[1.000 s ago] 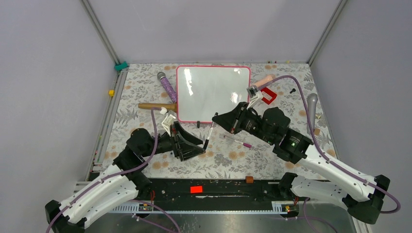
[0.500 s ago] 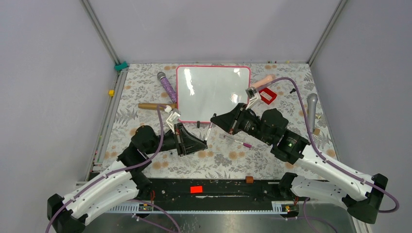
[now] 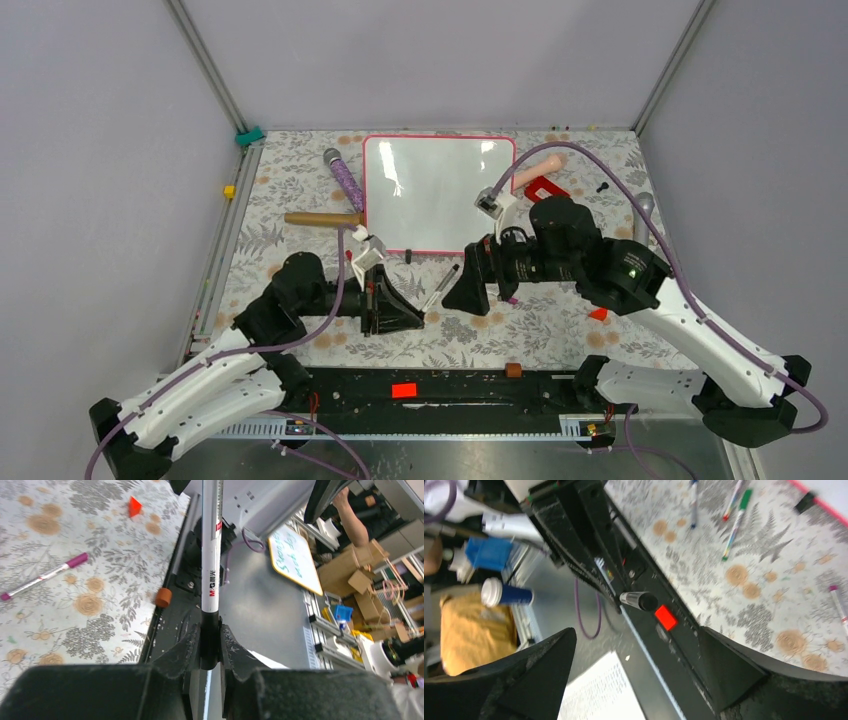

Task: Write a sentence on the whiteboard
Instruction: Open the pen cap from the whiteboard marker.

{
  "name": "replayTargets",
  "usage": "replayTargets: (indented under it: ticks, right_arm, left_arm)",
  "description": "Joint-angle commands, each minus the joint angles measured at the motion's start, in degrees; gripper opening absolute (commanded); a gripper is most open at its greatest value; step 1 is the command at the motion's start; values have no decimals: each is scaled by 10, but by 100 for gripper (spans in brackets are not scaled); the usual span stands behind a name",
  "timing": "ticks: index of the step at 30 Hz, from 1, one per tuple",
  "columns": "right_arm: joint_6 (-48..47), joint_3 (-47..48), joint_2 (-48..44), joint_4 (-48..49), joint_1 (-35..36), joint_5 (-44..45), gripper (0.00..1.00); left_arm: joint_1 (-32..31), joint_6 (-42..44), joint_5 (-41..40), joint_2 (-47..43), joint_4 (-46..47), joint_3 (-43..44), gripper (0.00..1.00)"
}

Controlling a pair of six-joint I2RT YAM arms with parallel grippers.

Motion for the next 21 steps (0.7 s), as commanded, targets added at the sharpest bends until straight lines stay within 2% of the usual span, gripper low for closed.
replayTargets:
  ticks: [1, 9, 14, 19, 21]
  right_arm:
    - [-63, 37, 34, -117, -3, -159, 97]
    - [-61, 42, 87, -91, -3, -240, 80]
    - [-43, 41, 106, -51, -3, -262, 66]
    - [-29, 36, 110, -28, -3, -266, 60]
    - [-28, 34, 113, -27, -2, -264, 53]
  left_arm:
    - [-24, 63, 45, -17, -27, 38, 0]
    - [-33, 83, 88, -17, -68, 53, 0]
    - [-39, 86, 79, -10, -76, 56, 0]
    - [-42, 99, 68, 5, -93, 65, 0]
    - [-44, 101, 66, 7, -94, 67, 0]
